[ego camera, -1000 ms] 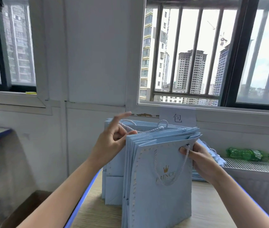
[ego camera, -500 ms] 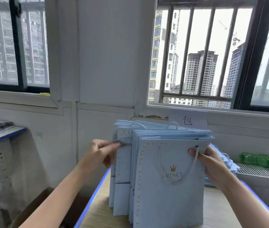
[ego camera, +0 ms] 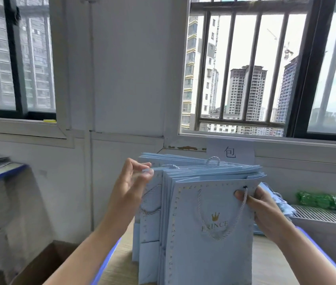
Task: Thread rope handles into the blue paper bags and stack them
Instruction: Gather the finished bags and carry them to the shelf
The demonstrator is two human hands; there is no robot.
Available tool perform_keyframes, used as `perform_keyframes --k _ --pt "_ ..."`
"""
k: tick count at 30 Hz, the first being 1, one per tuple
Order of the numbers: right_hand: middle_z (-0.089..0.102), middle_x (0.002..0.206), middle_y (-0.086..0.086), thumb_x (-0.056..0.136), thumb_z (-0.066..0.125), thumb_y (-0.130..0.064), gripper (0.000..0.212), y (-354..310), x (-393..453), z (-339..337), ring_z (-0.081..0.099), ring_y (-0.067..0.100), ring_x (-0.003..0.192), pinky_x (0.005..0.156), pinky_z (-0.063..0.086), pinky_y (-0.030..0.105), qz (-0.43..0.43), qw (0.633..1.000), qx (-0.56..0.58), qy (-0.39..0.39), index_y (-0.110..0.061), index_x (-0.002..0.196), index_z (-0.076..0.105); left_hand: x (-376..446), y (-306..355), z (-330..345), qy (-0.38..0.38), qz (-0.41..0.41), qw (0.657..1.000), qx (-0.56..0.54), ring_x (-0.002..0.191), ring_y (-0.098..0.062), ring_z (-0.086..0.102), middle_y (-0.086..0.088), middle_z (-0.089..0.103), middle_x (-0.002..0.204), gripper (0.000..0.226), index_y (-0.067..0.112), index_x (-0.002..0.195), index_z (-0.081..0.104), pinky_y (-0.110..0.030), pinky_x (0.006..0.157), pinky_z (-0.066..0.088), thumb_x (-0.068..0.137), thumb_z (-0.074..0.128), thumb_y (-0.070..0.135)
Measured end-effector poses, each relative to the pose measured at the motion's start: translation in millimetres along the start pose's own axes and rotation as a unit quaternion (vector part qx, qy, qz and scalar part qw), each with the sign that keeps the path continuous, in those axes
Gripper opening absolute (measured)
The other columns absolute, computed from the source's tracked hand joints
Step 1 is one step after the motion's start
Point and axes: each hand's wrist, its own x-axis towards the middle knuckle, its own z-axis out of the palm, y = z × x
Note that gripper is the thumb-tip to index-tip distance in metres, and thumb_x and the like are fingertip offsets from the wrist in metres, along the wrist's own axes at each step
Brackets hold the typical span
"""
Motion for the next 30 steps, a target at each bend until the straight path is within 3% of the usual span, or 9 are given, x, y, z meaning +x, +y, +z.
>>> perform_keyframes --k 4,7,9,13,18,22,26,28,30 --pt "0.074 0.086 0.000 0.031 0.092 -0.042 0.081 0.7 -0.2 -1.7 0.070 0.012 0.075 0.056 0.053 0.021 0.004 1.000 0.009 -0.009 -0.011 0.100 0.063 10.0 13.0 2.2 0.003 -0.054 0.989 -0.136 0.089 -0.002 0.066 -0.001 0.071 0.102 0.025 0.022 0.063 0.058 -0.035 0.090 0.052 0.083 0.066 0.034" --pt "0.074 0.089 0.001 0.038 0.091 -0.036 0.073 1.4 -0.8 -2.8 0.069 0.016 0.079 0.059 0.053 0.021 0.008 1.000 0.013 -0.025 -0.012 0.101 0.064 18.4 12.2 8.2 -0.014 -0.085 0.985 -0.147 0.106 -0.023 0.065 -0.008 0.073 0.102 0.028 0.018 0.053 0.065 -0.048 0.101 0.044 0.080 0.064 0.010" --pt "0.074 0.091 0.002 0.036 0.092 -0.040 0.074 2.1 -1.3 -4.1 0.069 0.017 0.081 0.060 0.053 0.022 0.005 1.000 0.014 -0.027 -0.013 0.100 0.065 19.3 13.3 11.5 -0.045 -0.106 0.977 -0.182 0.106 -0.027 0.064 -0.013 0.071 0.105 0.034 0.016 0.045 0.065 -0.043 0.093 0.051 0.075 0.058 0.001" --pt "0.073 0.092 0.002 0.049 0.086 -0.026 0.057 1.1 -1.2 -6.9 0.069 0.016 0.082 0.061 0.053 0.022 0.010 0.999 0.019 -0.036 -0.013 0.101 0.065 21.6 12.4 14.0 -0.121 -0.123 0.974 -0.146 0.089 -0.028 0.060 -0.021 0.067 0.105 0.010 0.006 0.056 0.050 -0.034 0.071 0.047 0.059 0.047 0.015" --pt "0.073 0.096 0.006 0.032 0.092 -0.044 0.078 3.9 0.8 -6.8 0.069 0.018 0.083 0.061 0.054 0.023 0.008 1.000 0.010 -0.023 -0.014 0.100 0.067 20.3 -3.8 -2.2 -0.220 -0.168 0.960 -0.047 0.096 -0.014 0.067 0.004 0.072 0.102 0.059 0.028 0.098 0.072 -0.025 0.080 0.049 0.086 0.034 0.071" --pt "0.073 0.098 0.007 0.026 0.091 -0.053 0.092 5.3 2.5 -5.6 0.070 0.019 0.085 0.062 0.054 0.025 0.009 1.000 -0.001 -0.007 -0.011 0.104 0.064 11.3 -25.8 -24.1 -0.310 -0.251 0.917 0.009 0.107 -0.012 0.065 0.004 0.070 0.115 0.107 0.036 0.124 0.056 -0.018 0.076 0.053 0.050 0.013 0.098" --pt "0.072 0.103 0.009 0.029 0.091 -0.053 0.092 6.3 3.8 -4.3 0.069 0.021 0.088 0.064 0.054 0.026 0.010 1.000 -0.009 -0.002 -0.011 0.107 0.065 9.4 -35.7 -18.6 -0.197 -0.229 0.953 0.022 0.077 -0.012 0.072 0.000 0.075 0.082 0.110 0.023 0.098 0.067 -0.026 0.066 0.053 0.027 0.039 0.101" --pt "0.072 0.102 0.009 0.027 0.091 -0.052 0.092 7.0 4.4 -3.9 0.070 0.021 0.087 0.063 0.055 0.026 0.012 1.000 -0.008 0.003 -0.012 0.105 0.065 7.8 -42.3 -13.3 -0.077 -0.109 0.990 0.036 0.077 -0.020 0.071 -0.001 0.074 0.076 0.072 0.017 0.082 0.071 -0.036 0.073 0.054 0.045 0.064 0.079" --pt "0.072 0.100 0.008 0.026 0.092 -0.053 0.091 7.2 4.8 -3.5 0.070 0.021 0.086 0.063 0.055 0.026 0.013 1.000 -0.010 0.008 -0.012 0.104 0.066 3.8 -41.5 -11.0 0.034 0.024 0.997 0.064 0.086 -0.021 0.067 0.002 0.072 0.084 0.039 0.018 0.084 0.068 -0.027 0.078 0.051 0.068 0.063 0.053"
